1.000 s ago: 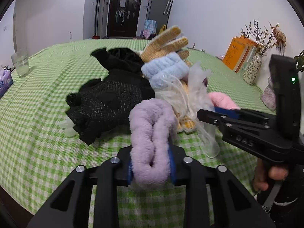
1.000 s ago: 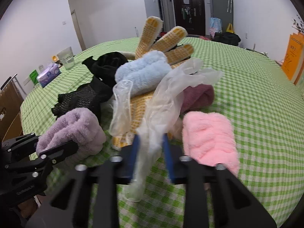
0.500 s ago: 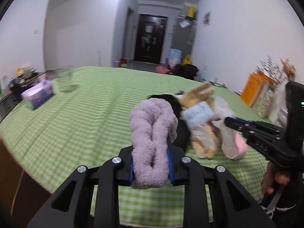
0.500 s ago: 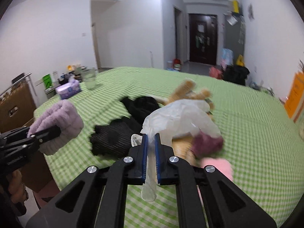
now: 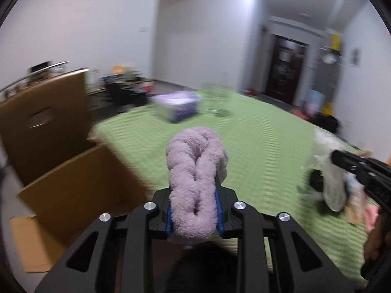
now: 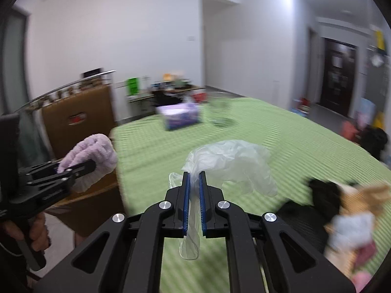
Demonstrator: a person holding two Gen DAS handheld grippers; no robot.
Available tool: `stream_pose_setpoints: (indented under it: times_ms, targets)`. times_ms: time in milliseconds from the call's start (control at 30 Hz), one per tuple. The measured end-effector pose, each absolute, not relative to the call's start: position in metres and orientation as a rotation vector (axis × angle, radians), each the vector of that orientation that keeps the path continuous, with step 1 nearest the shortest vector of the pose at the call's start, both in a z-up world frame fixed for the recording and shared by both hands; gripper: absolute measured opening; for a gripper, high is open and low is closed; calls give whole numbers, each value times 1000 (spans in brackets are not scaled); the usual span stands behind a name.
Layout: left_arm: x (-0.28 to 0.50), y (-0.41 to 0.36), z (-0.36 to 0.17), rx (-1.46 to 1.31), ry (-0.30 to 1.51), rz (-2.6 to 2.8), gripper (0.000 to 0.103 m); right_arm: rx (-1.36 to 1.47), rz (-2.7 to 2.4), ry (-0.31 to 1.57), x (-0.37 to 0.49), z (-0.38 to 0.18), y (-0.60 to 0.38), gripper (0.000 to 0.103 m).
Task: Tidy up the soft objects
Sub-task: 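Carry both items to the cardboard box and open both tools to drop them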
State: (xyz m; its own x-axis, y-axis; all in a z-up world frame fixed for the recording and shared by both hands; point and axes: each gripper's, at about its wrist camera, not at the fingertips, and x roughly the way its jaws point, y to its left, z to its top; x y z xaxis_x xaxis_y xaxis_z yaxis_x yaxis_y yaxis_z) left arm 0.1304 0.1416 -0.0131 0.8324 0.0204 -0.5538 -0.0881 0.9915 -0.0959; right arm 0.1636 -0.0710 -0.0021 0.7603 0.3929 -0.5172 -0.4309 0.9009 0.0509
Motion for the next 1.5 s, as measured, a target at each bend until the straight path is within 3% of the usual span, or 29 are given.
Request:
stream_pose_setpoints:
  times_ms: [367,833,900,933,1000,1067,1133,1500]
  targets:
    - [106,286,-38,-259,637,507,24,-110,893,630,212,-17,92,8]
    - [114,359,-97,-361,789,681,24,-195,1196,818,228,-58,235,8]
    - [118,367,-103,-383,810,699,31,-208,1187,839,231,-65,242,8]
    - [116,372,-106,-404,821,704,34,-216,1163,851,235,-70,249,12]
    - [116,376,-113,-447,846,708,50,-226,1135,881,240,-79,256,20]
    - [117,379,-115,-433,848,717,51,-232,1125,901,243,-88,263,32]
    - [118,377,-114,-393,852,727,60,-247,1102,923,246,-98,267,46]
    - [116,379,-113,-385,846,741,64,-286,984,914,260,-107,260,55]
